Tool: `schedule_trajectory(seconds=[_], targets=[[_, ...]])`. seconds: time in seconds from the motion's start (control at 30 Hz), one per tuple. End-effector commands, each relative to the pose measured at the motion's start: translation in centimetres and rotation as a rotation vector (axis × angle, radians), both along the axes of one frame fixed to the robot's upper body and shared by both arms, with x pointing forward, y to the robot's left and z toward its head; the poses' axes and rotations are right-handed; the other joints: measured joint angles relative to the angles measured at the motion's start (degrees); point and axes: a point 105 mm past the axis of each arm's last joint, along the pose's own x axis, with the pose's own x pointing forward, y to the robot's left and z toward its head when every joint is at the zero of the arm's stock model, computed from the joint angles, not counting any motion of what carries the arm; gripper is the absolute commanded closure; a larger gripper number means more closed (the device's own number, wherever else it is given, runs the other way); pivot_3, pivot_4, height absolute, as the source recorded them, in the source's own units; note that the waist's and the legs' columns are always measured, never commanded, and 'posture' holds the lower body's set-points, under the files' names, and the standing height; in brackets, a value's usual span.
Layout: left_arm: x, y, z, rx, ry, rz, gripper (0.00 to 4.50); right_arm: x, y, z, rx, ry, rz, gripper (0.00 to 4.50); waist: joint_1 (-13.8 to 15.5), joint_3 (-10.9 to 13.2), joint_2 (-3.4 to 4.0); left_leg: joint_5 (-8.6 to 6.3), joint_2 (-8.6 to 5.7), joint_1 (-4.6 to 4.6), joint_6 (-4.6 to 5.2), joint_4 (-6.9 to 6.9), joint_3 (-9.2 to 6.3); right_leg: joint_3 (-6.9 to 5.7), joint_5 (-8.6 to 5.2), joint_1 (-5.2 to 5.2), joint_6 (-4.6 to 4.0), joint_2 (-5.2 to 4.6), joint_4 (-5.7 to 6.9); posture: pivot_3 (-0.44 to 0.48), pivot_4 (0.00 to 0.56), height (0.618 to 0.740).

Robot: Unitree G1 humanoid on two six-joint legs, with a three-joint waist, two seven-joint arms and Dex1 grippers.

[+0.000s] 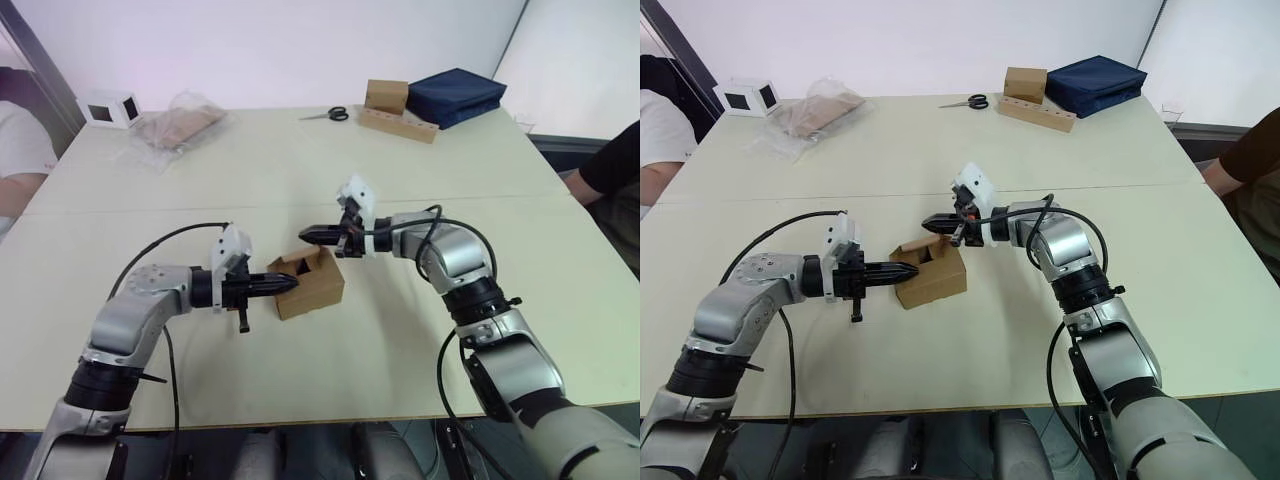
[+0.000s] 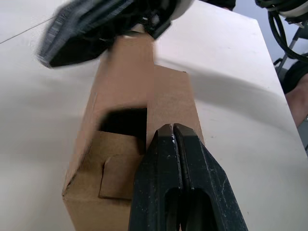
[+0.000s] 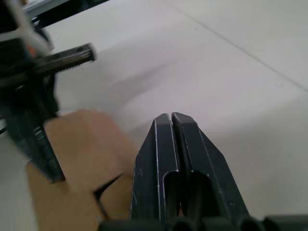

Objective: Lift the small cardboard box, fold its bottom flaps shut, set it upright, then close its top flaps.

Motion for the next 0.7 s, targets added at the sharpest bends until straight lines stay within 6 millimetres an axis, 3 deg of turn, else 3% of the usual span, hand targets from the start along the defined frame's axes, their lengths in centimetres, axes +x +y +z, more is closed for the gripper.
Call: schedule_trajectory(seconds=[0.03, 0.37, 0.5, 0.7], targets=[[-0.1, 0.4, 1.0, -0.006, -0.030, 0.004, 4.50, -1.3, 0.4, 0.3, -0.025, -0.046, 0.067, 4.46, 0.01, 0.00, 0.00, 0.00, 0.00, 0.00, 0.00, 0.00, 0.00, 0.00, 0.00, 0.00, 0.00, 0.00, 0.00, 0.000, 0.150, 0.740], [-1.6, 3.1, 2.1, 0.040, -0.017, -0.008, 4.50, -1.8, 0.2, -1.8, -0.080, -0.046, 0.063, 4.46, -0.05, 0.00, 0.00, 0.00, 0.01, 0.00, 0.00, -0.02, 0.00, 0.00, 0.00, -0.01, 0.00, 0.00, 0.00, 0.000, 0.150, 0.740], [-0.6, 4.7, 3.9, 0.031, -0.035, 0.030, 4.50, -2.2, 0.1, -2.3, -0.093, -0.053, 0.063, 4.46, 0.11, 0.00, 0.00, 0.00, 0.01, 0.01, 0.00, -0.02, 0.00, -0.01, 0.00, 0.00, 0.00, 0.00, -0.01, 0.000, 0.150, 0.740], [1.9, 3.1, 4.8, -0.011, -0.063, 0.020, 4.50, -2.7, -0.3, -2.1, -0.081, -0.067, 0.038, 4.46, 0.10, 0.00, 0.00, 0.00, -0.01, 0.01, 0.00, 0.00, -0.01, -0.03, 0.00, 0.05, 0.00, 0.00, -0.02, 0.000, 0.150, 0.740]])
